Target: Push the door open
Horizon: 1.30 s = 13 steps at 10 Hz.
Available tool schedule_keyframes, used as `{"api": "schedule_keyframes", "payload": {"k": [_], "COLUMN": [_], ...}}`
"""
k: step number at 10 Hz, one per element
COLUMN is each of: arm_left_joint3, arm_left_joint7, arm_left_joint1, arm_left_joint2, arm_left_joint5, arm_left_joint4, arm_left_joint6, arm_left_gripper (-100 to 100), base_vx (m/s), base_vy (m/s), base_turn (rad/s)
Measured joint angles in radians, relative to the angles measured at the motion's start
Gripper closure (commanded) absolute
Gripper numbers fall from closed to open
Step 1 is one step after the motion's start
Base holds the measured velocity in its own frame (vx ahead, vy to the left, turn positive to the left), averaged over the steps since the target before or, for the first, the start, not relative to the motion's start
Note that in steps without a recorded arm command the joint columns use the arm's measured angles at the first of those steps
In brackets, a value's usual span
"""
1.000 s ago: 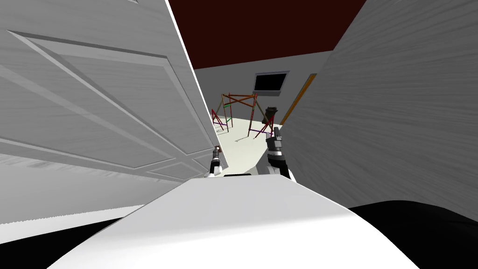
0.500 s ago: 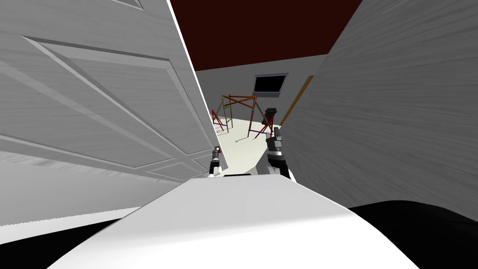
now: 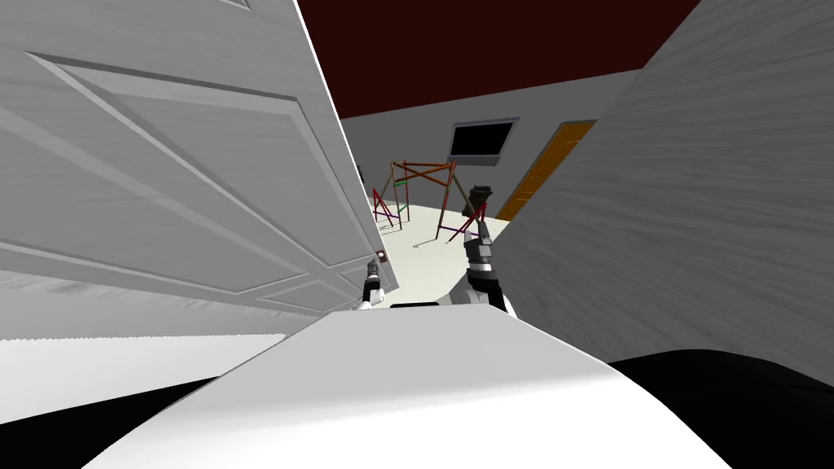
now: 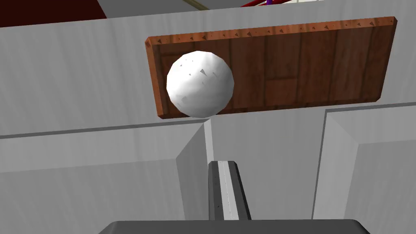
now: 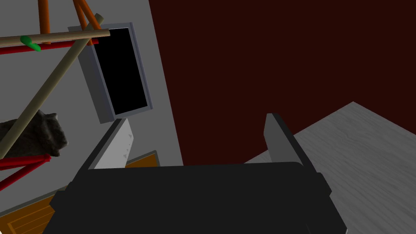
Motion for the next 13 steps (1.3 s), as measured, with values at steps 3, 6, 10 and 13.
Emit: {"api": "schedule_keyframes", "payload": {"k": [3,6,10,13], "arm_left_joint3": [-0.05,-0.101,-0.124,-0.121], "arm_left_joint7": [-0.016,-0.053,-0.058,-0.06], "arm_left_joint1": [-0.035,-0.047,-0.07,-0.062], "arm_left_joint2": [0.003,-0.039,-0.065,-0.031], "arm_left_joint5": [0.061,0.127,0.154,0.155], "arm_left_joint4": [0.051,0.038,0.077,0.064], "arm_left_joint6": [-0.027,-0.023,-0.044,-0.038], "arm_left_gripper": [-100,-100,-100,-100], "base_vx": [-0.197,-0.15,0.002,0.19], "base_vy": [0.001,-0.05,-0.05,0.079], "base_turn": [0.082,0.045,0.003,-0.022]}}
